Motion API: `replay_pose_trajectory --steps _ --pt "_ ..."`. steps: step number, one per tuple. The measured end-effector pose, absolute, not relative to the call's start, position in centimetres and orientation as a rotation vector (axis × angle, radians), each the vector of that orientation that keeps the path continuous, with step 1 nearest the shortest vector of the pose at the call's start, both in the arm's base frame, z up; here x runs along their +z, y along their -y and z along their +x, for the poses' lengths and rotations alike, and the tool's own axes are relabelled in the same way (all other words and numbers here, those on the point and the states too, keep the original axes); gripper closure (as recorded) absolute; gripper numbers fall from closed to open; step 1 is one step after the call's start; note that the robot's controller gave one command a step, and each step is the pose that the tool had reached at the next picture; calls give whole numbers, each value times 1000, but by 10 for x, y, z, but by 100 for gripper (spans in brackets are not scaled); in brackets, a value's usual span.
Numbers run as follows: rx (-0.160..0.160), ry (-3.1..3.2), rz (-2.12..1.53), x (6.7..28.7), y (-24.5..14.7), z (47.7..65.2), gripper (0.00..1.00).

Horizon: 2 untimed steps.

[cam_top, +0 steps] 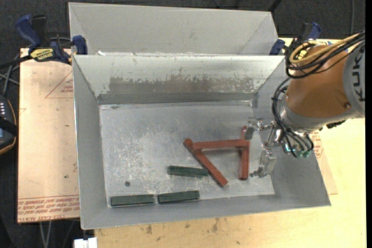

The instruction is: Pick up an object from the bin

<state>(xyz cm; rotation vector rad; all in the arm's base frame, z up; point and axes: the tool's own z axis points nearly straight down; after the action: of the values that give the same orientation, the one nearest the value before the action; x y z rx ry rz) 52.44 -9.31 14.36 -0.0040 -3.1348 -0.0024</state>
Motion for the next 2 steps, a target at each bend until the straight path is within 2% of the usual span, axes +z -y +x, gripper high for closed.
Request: replay_pose_trajectory --steps 1,2 --pt "-1 3139 -2 146 93 525 0" --pt "-2 3136 117 191 83 524 0"
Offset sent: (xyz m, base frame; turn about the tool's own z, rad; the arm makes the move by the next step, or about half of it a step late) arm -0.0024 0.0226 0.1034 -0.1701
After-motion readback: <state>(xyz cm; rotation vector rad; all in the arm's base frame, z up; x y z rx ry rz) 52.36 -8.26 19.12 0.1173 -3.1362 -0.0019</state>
